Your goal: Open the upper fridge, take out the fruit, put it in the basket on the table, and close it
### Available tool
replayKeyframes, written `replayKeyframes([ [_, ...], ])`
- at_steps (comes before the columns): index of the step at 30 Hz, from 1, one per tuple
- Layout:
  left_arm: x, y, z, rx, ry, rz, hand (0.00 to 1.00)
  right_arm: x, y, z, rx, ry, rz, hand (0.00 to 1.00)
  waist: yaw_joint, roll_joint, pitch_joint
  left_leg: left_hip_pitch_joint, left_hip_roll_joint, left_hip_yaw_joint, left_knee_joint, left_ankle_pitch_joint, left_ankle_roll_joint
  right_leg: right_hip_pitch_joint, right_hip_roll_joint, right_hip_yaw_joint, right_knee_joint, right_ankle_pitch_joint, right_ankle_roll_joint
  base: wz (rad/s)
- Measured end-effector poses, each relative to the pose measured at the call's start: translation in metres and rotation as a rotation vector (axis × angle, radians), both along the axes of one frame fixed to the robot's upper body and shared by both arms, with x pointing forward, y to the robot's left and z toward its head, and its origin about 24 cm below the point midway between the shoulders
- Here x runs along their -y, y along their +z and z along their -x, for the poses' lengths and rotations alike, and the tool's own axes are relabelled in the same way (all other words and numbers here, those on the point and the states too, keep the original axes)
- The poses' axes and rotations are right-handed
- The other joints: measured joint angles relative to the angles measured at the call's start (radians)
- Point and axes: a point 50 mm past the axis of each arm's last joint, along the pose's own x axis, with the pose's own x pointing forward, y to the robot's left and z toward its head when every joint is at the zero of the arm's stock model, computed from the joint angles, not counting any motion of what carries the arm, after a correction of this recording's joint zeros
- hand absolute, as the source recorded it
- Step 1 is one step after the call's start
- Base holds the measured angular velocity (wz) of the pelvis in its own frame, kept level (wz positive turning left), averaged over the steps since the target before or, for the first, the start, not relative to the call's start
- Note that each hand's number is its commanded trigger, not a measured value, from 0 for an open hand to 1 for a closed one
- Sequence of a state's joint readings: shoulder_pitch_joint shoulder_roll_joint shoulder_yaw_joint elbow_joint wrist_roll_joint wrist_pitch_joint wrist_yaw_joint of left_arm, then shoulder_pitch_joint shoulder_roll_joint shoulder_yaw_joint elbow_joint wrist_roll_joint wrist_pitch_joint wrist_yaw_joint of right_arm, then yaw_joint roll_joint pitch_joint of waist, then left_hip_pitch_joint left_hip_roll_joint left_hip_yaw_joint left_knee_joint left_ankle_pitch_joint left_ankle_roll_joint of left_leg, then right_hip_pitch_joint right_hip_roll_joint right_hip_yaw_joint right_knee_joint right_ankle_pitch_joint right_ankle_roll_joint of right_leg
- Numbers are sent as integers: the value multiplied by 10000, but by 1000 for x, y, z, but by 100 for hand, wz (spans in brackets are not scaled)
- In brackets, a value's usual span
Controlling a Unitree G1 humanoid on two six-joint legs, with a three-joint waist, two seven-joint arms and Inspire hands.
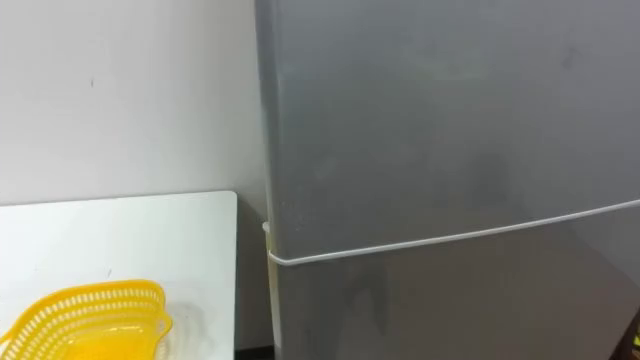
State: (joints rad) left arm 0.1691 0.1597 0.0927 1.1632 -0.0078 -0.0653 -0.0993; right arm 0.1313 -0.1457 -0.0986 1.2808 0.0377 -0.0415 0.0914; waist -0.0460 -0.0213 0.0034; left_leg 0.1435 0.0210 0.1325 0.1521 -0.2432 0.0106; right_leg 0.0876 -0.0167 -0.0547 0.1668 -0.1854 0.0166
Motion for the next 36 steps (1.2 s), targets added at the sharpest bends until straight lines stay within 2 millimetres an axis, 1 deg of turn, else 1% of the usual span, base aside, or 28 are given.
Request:
replayKeyframes([
  [4, 0, 0, 0, 2, 17, -13, 0, 0, 0, 0, 3, -3, 23, 0, 9, 19, 8, 8, -1, -6, 2, 0, 0, 12, -1, -21, -3, 0, 0, 0],
  [5, 0, 0, 0, 6, 13, -15, 0, 0, 0, 0, 4, -7, 42, 0, 12, 62, -9, 8, -1, -11, 3, 0, 0, 15, -1, -24, -4, 0, 0, 0],
  [6, 0, 0, 0, 6, 5, -21, 0, 0, 0, 0, -9, -20, 92, 0, 11, 52, -7, 10, -3, -31, 3, 0, 0, 24, -3, -38, -3, 0, 0, 0],
  [7, 0, 0, 0, 1, 13, -15, 0, 1, 0, 0, -12, -41, 158, 0, 13, 92, -15, 21, -3, -38, 3, 0, 0, 44, -3, -42, -4, 0, 0, 0],
  [12, 2, -1, 1, -23, 72, -10, 0, 1, 0, 0, -14, -80, 343, 0, 26, 119, -1, 46, -4, -41, 3, 0, 0, 91, -3, -41, -15, 0, 0, 0],
  [14, 2, -1, 1, -40, 237, 40, 0, 1, 0, 0, -16, -80, 359, 0, 18, 123, 1, 48, -5, -54, 4, 0, 0, 90, -2, -43, -19, 0, 0, 0],
  [17, 2, -1, 4, -110, 936, 229, 0, 2, 0, 0, -58, -43, 445, 0, 9, 140, -6, 47, -4, -63, 9, 0, 0, 82, 2, -40, -15, 0, -1, 0],
  [18, 2, -2, 3, -60, 1299, 333, 0, 2, 0, 2, -111, -73, 446, 0, -2, 143, -8, 49, -4, -63, 12, 0, 0, 96, 2, -43, -11, 0, 0, 0],
  [20, 3, -3, 11, -185, 1953, 415, 0, 2, 0, 4, -155, -105, 441, 0, 32, 153, -8, 74, -4, -73, 14, 0, 0, 175, 1, -56, -3, 0, -1, 0],
  [22, 3, -3, 16, -183, 3037, 387, 0, 2, 0, 4, -241, -175, 422, 0, 58, 152, -11, 82, -5, -76, 39, 0, 0, 169, -4, -62, -4, 0, -1, 0],
  [24, 2, -3, 17, -173, 3672, 298, 0, 2, 0, 5, -300, -186, 417, 0, 135, 154, -11, 84, -3, -95, 105, 0, 0, 174, -10, -62, 1, 0, -1, 0],
  [26, -2, -3, 18, -62, 4623, 216, 0, 2, 0, 7, -359, -202, 435, 0, 300, 144, -3, 111, 0, -98, 116, 0, 0, 178, -7, -52, 25, -1, -3, 0],
  [28, -7, -1, 19, 163, 6143, 53, 0, 3, 0, 6, -362, -122, 484, 0, 407, 163, 10, 202, -1, -121, 126, 0, 0, 243, -10, -67, 32, 2, -6, 0],
  [29, -9, -1, 19, 249, 6483, 5, 0, 3, 0, 6, -371, -115, 499, 0, 429, 169, 11, 222, -3, -140, 129, 0, 0, 271, -12, -75, 30, 2, -6, 6],
  [31, -18, 4, 12, 912, 8129, -136, 0, 4, 0, 6, -358, -207, 538, 0, 525, 176, 20, 236, -13, -274, 118, -10, -7, 361, -27, -167, 23, -2, -4, 11],
  [32, -21, 5, 10, 1118, 8549, -155, 0, 5, 0, 5, -325, -264, 554, 0, 552, 183, 21, 236, -13, -278, 113, -10, -6, 362, -27, -172, 26, -2, -4, 7],
  [34, -30, 11, 2, 1842, 9962, -356, 0, 7, 1, 3, -210, -358, 630, 0, 653, 201, 30, 228, -11, -315, 112, -10, -7, 374, -29, -228, 34, 0, -6, 6],
  [36, -37, 17, -9, 2501, 10880, -448, 0, 7, 1, 4, -238, -368, 653, 0, 686, 231, 12, 208, -17, -409, 120, -9, -8, 380, -38, -330, 23, 0, -6, 13],
])
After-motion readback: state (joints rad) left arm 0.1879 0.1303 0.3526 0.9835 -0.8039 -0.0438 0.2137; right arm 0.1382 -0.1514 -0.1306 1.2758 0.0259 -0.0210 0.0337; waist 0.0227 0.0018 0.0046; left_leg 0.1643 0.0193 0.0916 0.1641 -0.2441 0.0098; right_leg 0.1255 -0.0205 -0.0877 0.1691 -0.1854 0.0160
